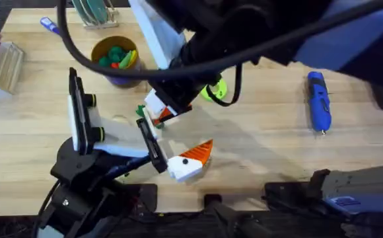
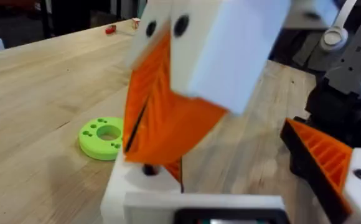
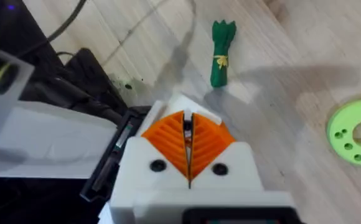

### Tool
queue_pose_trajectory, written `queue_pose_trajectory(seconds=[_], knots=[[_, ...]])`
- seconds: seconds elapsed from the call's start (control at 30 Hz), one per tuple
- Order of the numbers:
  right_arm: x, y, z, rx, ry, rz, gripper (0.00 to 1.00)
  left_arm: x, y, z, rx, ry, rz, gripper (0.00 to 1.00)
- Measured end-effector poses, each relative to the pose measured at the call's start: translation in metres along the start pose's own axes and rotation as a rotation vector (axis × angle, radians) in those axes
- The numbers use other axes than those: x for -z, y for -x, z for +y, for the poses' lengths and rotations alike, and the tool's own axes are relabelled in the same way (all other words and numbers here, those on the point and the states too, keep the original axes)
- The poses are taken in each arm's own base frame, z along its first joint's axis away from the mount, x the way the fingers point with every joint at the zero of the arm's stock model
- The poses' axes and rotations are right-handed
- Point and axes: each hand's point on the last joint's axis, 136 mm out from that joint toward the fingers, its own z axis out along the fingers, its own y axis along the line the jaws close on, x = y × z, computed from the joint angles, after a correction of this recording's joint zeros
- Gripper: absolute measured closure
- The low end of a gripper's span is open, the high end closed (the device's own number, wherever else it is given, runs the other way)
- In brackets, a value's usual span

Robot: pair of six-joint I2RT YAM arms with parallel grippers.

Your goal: Pick up the gripper from the table and insert it into the empty holder that is missing its gripper. Then pick up a screw, insert it into the mounting hole, and use the screwdriver to tighten it. Finally, clean up the table by picking up the vegetable and placing it into the bucket.

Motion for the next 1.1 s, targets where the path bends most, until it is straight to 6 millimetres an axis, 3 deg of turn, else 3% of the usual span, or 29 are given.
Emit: queue_pose_trajectory(seconds=[1.1], knots=[[-0.0049,0.0008,-0.0006,-0.007,0.003,0.005,0.995,0.0000,0.0000,0.0012,0.001,0.006,0.000,0.015]])
